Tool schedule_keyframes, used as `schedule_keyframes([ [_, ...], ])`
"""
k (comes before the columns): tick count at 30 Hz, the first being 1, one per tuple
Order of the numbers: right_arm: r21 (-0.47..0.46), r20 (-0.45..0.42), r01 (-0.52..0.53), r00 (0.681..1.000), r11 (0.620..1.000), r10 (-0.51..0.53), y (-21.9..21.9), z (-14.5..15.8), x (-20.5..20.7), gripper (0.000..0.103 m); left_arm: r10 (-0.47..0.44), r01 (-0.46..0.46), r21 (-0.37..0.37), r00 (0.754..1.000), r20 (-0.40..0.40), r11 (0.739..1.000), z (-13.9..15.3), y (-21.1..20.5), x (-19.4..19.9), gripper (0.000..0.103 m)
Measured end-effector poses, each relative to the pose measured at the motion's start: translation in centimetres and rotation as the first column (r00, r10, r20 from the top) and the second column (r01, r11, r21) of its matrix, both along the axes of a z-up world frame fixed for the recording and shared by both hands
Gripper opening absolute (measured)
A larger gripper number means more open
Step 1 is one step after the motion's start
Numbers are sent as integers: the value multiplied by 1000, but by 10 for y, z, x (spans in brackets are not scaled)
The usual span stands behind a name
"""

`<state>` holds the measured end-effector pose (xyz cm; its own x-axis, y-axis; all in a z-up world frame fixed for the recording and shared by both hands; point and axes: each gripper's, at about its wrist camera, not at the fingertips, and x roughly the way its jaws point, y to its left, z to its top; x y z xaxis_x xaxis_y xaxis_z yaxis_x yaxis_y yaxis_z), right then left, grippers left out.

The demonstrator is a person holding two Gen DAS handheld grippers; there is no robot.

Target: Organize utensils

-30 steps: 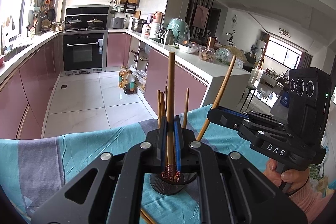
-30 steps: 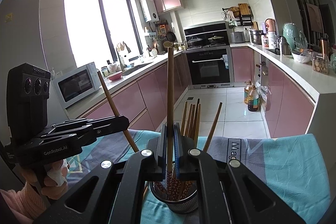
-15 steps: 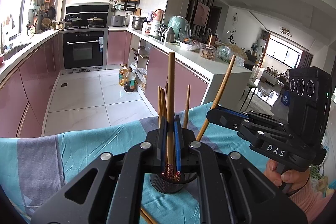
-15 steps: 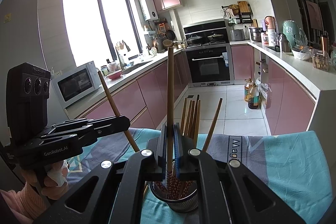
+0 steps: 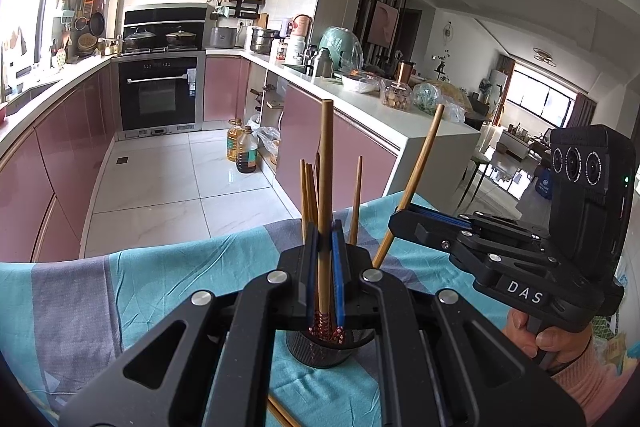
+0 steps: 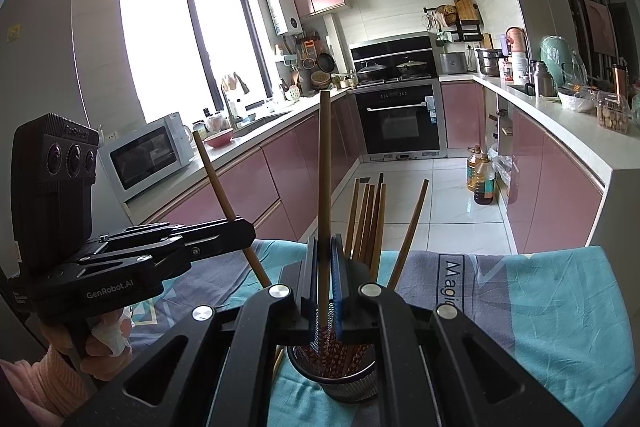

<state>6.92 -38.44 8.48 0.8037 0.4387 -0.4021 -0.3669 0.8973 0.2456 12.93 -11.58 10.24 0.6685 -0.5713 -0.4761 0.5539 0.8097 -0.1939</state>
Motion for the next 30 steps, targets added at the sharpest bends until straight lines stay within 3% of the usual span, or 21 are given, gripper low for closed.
schedule_keyframes([
  [30,4,-24,-2,1000,1000,2,3,-5,3,5,-5,6,28,1000,-20,1000,-12,-4,3,7],
])
